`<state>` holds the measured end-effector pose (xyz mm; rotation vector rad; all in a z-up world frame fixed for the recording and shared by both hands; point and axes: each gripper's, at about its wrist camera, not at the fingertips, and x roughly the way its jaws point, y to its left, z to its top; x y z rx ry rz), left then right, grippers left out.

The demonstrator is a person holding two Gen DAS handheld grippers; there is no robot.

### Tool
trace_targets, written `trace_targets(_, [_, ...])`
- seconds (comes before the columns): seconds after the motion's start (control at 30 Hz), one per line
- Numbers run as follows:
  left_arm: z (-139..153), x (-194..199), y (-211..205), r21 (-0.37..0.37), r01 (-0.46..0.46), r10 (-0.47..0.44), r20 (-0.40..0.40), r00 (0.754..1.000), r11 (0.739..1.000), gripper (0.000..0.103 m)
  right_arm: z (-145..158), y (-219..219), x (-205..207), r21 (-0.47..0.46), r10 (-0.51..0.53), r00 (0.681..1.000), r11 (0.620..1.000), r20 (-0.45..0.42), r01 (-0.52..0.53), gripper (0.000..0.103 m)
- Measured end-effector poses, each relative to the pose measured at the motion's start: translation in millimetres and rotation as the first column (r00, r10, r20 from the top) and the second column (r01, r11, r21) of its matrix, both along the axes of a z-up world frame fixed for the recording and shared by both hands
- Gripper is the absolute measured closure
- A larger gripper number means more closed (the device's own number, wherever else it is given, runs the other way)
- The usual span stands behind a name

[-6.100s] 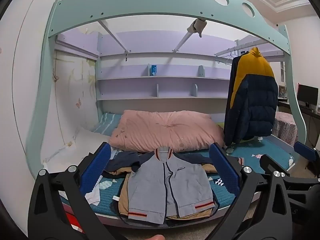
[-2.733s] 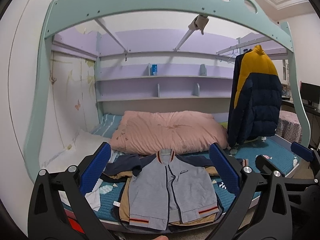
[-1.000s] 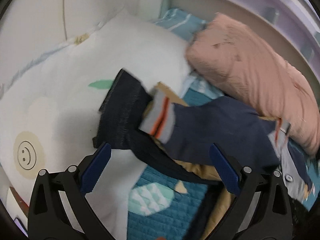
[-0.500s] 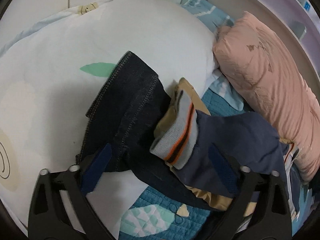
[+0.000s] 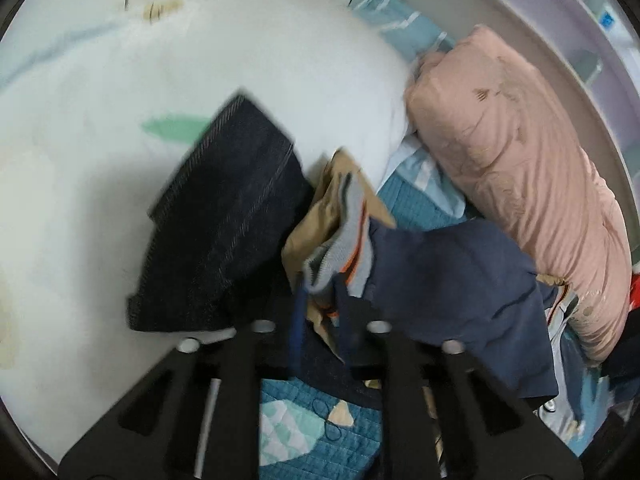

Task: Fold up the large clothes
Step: 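Close the left tool on the grey striped cuff and lift it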

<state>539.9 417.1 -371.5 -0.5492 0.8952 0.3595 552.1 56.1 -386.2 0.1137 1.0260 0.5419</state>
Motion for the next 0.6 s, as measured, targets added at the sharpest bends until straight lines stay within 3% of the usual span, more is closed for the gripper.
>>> trace_targets(0.13, [33, -15, -6, 0.037, 0.007, -0.011, 0.109, 0.994, 0.999, 0.097, 0, 3, 4, 0.026, 0.005, 1.0, 1.0, 0.001, -0.005, 0.096])
trace_targets(0.27, [75, -33, -10, 0.04, 0.009, -0.018, 0.234, 0.972, 0.999, 0.098, -3, 10, 13, 0.07, 0.01, 1.0, 0.997, 0.0, -0.01, 0.096])
trace_targets(0.43, [144, -41, -50, 0.073, 0.13, -0.148, 0.383, 0.912, 0.989, 0.098, -18, 33, 24, 0.128, 0.067, 0.997, 0.99, -0.044, -0.061, 0.096])
trace_targets(0.6, [193, -34, -106, 0.097, 0.259, -0.274, 0.465, 0.842, 0.961, 0.098, -46, 54, 27, 0.168, 0.117, 0.985, 0.981, -0.129, -0.094, 0.096])
